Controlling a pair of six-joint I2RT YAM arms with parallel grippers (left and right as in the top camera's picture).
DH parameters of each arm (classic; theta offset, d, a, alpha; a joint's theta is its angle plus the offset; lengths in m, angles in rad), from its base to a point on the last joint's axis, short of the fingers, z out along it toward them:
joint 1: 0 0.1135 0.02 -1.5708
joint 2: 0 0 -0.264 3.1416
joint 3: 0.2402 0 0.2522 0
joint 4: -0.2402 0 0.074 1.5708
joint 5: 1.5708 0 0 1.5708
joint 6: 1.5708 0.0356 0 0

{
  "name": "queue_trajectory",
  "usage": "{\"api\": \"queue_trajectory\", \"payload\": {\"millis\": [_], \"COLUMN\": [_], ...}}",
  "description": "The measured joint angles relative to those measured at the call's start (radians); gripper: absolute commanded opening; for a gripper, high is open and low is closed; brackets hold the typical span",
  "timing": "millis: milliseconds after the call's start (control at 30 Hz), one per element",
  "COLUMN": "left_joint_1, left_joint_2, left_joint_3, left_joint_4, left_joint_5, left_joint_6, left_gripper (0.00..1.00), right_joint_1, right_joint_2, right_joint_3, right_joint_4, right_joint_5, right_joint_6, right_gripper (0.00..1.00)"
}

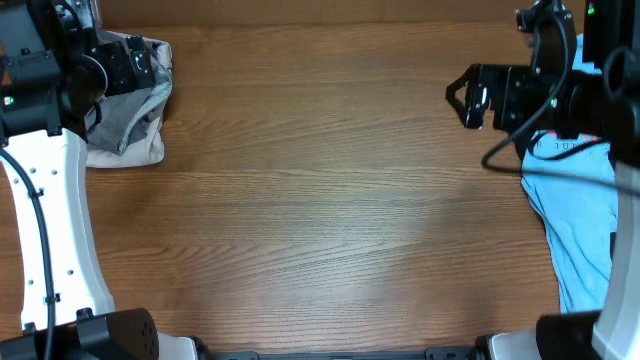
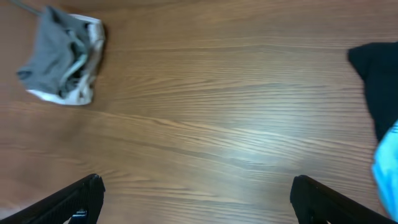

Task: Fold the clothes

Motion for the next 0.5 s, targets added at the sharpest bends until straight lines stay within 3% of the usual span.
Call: {"api": "queue_trajectory", "payload": {"millis": [233, 500], "left_joint_1": [0.0, 0.0], "left_joint_2": [0.008, 0.008], "left_joint_3": [0.0, 0.0], "left_joint_4": [-0.01, -0.01], "left_joint_5": [0.0, 0.0], "left_joint_6": [0.0, 0.0], "left_gripper": [1.0, 1.0], "right_joint_1": [0.016, 0.016], "right_joint_2": [-0.013, -0.013], "right_joint_3": [0.004, 0.004], "right_joint_4": [0.0, 0.0], "right_joint_5": [0.001, 0.145], "right_joint_6": [0.042, 0.046], "right_gripper": [1.0, 1.0]}}
